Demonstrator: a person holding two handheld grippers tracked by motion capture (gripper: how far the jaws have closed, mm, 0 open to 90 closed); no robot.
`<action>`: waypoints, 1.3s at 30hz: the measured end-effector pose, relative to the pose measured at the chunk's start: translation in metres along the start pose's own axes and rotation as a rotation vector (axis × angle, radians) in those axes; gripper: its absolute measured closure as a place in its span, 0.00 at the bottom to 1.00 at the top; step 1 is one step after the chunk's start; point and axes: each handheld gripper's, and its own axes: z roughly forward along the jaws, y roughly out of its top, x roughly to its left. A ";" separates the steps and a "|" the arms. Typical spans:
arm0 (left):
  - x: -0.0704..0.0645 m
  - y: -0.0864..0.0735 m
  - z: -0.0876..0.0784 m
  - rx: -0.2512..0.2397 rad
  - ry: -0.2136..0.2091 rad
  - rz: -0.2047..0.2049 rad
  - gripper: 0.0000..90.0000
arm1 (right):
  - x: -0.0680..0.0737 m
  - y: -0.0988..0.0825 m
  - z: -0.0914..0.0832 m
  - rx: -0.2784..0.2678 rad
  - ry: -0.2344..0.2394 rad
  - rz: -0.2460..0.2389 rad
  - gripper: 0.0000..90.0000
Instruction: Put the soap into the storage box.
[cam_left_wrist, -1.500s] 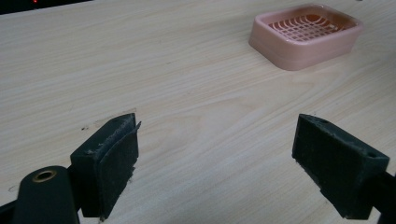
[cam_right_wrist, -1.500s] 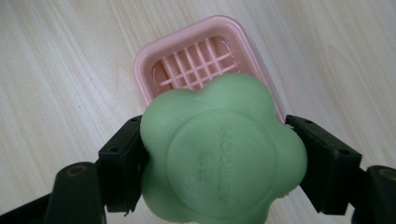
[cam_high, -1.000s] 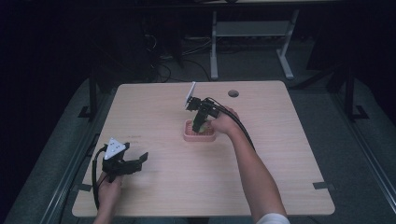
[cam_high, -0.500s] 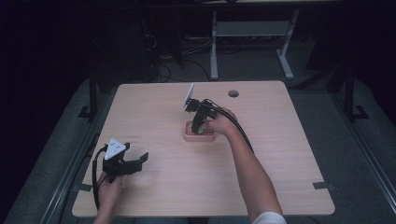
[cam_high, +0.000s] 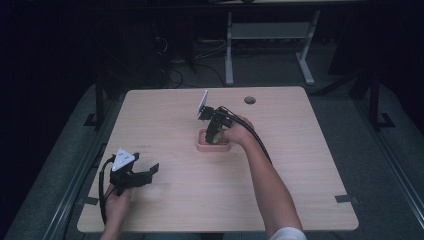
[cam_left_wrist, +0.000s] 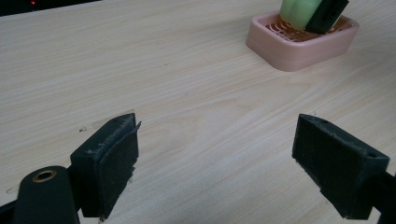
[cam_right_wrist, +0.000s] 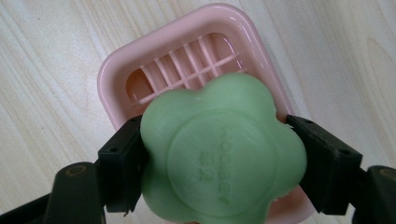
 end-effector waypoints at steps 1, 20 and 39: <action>0.000 0.000 0.000 -0.002 0.000 -0.002 0.16 | 0.000 0.000 0.000 -0.002 0.004 0.000 0.28; -0.001 0.000 0.000 0.001 0.000 0.001 0.16 | -0.002 -0.002 -0.006 -0.022 0.006 0.007 0.28; -0.001 0.000 0.000 0.001 0.000 0.005 0.16 | -0.002 -0.010 -0.016 -0.049 0.017 0.020 0.29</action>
